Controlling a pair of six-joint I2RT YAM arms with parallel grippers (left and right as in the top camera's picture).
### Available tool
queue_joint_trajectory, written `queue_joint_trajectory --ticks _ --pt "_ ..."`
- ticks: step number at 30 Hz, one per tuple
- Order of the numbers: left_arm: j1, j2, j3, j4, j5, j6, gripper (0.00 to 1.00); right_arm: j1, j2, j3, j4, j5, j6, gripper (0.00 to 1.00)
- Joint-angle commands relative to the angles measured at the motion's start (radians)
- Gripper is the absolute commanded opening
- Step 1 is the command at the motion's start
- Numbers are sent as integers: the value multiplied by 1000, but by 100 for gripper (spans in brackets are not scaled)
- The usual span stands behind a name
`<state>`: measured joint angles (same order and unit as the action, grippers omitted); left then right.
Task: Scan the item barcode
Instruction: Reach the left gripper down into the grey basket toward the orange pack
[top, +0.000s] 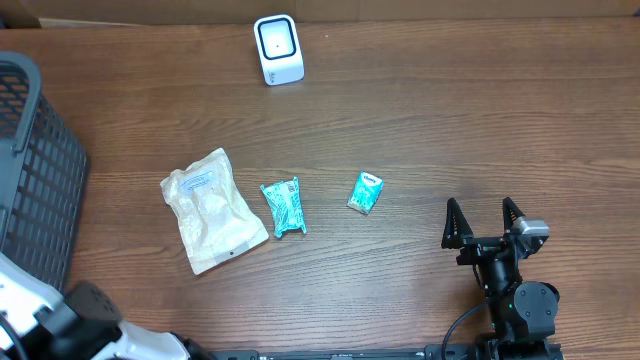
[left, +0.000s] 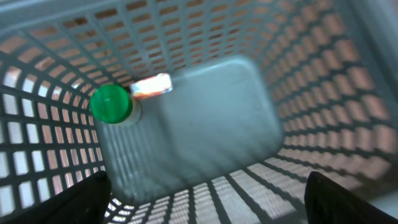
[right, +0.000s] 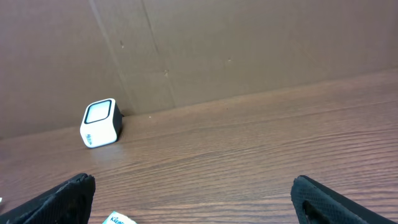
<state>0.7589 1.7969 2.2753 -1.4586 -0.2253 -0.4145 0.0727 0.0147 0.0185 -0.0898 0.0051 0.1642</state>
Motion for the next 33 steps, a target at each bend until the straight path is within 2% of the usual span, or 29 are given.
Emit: queue_joint_trajectory --ticks 1,6,18,21,26,33 --pt "28 66 -18 8 35 18 83 -1 -12 -11 6 4 2 100" --pt "39 146 -24 60 10 57 84 -1 -12 -11 6 4 2 100" --pt "134 330 -50 183 38 377 82 -1 -12 -11 6 4 2 100" --pt "155 380 -61 199 36 399 81 -1 -12 -11 6 4 2 100" --pt "176 454 -63 209 34 465 70 -1 -12 -11 6 4 2 100" --pt "188 515 -63 245 -29 475 70 -1 -12 -11 6 4 2 100"
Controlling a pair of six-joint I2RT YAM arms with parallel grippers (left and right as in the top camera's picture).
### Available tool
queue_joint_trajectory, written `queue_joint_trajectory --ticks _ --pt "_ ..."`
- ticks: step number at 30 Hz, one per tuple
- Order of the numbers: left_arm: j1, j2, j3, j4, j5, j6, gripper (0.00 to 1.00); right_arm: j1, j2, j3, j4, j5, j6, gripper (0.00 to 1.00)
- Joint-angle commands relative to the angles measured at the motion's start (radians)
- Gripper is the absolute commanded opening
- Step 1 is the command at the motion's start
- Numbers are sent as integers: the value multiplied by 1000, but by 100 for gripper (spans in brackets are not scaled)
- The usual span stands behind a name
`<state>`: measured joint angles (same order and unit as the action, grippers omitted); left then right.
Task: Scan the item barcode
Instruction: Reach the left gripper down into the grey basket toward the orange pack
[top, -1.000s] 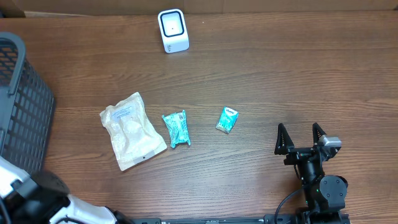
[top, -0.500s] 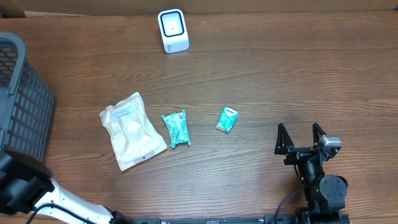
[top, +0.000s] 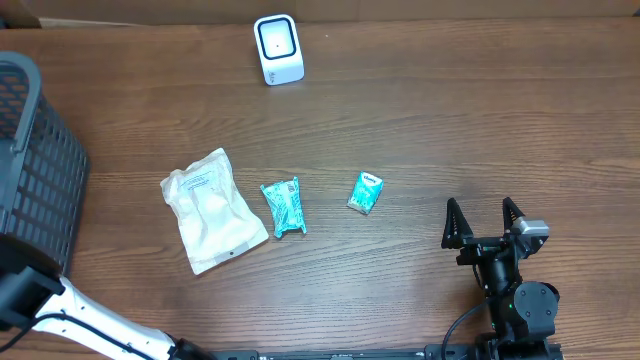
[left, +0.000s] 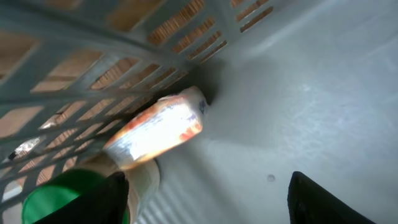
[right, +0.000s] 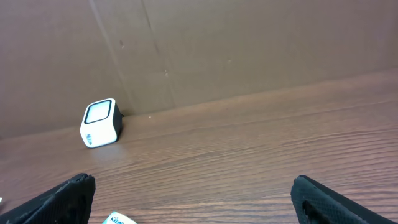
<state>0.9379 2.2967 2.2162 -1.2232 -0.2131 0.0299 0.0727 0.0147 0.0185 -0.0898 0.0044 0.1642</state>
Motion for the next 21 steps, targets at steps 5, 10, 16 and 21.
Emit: queue_joint_trajectory --ticks 5,10,16,21 --pt "9 40 -6 32 -94 31 64 -1 -12 -11 6 5 2 100" --pt "9 49 -50 88 -139 31 62 -1 -12 -11 6 5 2 100" --pt "11 51 -160 187 -156 29 58 -1 -12 -11 6 5 2 100" --pt "11 51 -260 282 -217 23 54 -1 -12 -11 6 5 2 100"
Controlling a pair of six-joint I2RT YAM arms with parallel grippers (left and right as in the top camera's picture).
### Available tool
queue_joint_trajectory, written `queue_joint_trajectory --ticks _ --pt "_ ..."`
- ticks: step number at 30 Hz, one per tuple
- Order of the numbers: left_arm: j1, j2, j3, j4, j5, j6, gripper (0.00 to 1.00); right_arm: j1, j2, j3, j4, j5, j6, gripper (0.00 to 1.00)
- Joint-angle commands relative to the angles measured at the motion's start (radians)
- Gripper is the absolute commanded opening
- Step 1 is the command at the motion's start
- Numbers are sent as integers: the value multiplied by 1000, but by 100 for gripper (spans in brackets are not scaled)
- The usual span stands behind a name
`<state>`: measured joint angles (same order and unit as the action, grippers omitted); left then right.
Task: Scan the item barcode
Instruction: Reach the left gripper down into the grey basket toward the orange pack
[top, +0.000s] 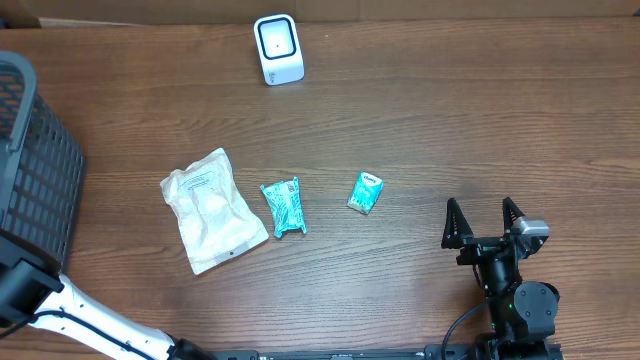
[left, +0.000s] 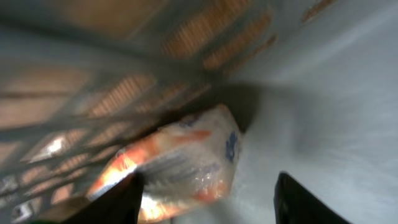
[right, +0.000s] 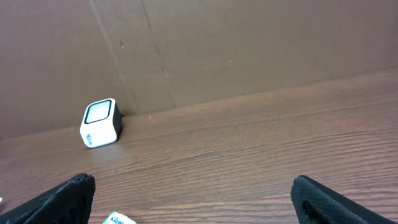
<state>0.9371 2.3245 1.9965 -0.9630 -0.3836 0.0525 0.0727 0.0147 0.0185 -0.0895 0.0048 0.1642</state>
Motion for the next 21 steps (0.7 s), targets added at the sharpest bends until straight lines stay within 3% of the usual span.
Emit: queue_joint_trajectory --ticks 1,8,13,21 --pt "11 24 -56 37 -46 0 52 -1 -12 -11 6 4 2 100" --pt "11 24 -126 108 -45 -16 35 -1 -12 -11 6 4 2 100" --pt "11 24 -126 106 -45 -34 4 -1 -12 -11 6 4 2 100" --pt "-30 18 -103 43 -46 -34 4 -1 -12 -11 6 4 2 100"
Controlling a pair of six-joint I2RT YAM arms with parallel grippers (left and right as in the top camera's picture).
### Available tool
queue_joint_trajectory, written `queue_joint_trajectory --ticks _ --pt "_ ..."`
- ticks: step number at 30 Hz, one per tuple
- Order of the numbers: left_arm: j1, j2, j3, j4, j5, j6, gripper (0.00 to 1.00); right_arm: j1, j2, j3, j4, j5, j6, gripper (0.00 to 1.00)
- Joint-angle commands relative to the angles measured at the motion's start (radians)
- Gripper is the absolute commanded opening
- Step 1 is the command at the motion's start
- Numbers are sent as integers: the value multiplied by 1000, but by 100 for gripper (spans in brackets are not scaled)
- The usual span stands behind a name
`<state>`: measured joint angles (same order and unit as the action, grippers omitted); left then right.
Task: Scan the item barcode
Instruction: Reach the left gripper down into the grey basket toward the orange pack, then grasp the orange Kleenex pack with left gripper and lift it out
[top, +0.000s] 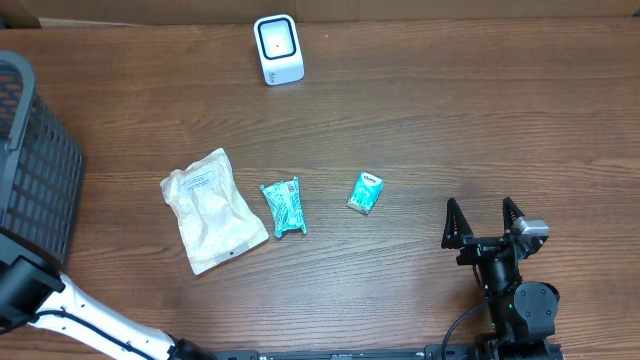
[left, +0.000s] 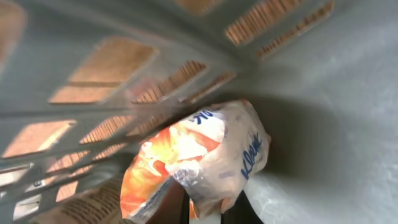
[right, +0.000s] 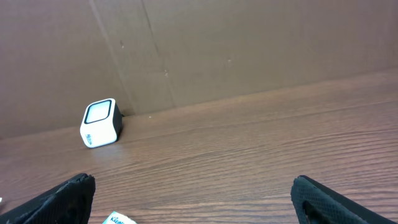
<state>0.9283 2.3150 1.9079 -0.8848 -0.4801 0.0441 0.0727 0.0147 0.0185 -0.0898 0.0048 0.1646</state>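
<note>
An orange and white crinkly packet with blue lettering lies against the mesh wall in a corner of the grey basket. My left gripper is shut on the packet's lower end, one dark finger on each side. In the overhead view that gripper is hidden inside the basket. The white cube scanner stands at the table's far edge, also in the right wrist view. My right gripper rests open at the front right, holding nothing.
On the table lie a white pouch, a teal wrapped packet and a small teal tissue pack. The left arm reaches into the basket from the front left corner. A brown cardboard wall stands behind the scanner.
My left gripper's fingers stood wide apart on either side of the orange packet; now they are shut on its lower end. The right arm and the table items have not moved.
My open left gripper first looked down into the basket at a green-capped bottle and the orange packet. Then it was low in the basket close to the packet, then astride it. Now it is shut on the packet. The right gripper stayed open and still.
</note>
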Motion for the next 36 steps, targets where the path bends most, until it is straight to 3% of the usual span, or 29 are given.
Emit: queue_joint_trajectory --ticks 1,9,16,17,19,20,21,24,28,36 --pt "-31 27 -3 -50 51 -25 4 -1 -12 -11 7 4 2 100" --pt "-137 26 148 -199 96 -60 4 -1 -12 -11 6 4 2 100" --pt "-199 26 176 -233 98 -74 4 -1 -12 -11 6 4 2 100" --pt "-201 26 176 -229 78 -74 19 -1 -12 -11 6 4 2 100" --pt "-201 26 176 -214 39 -74 58 -1 -12 -11 6 4 2 100" --pt "-197 26 176 -209 16 -74 68 -1 -12 -11 7 4 2 100" --pt "-194 26 176 -205 -5 -74 70 -1 -12 -11 6 4 2 100" --pt "-174 26 175 -186 -45 -74 68 -1 -12 -11 6 4 2 100" --pt "-131 27 167 -161 -44 -106 57 -1 -12 -11 6 4 2 100" --pt "-46 30 99 -90 -43 -135 56 -1 -12 -11 6 4 2 100"
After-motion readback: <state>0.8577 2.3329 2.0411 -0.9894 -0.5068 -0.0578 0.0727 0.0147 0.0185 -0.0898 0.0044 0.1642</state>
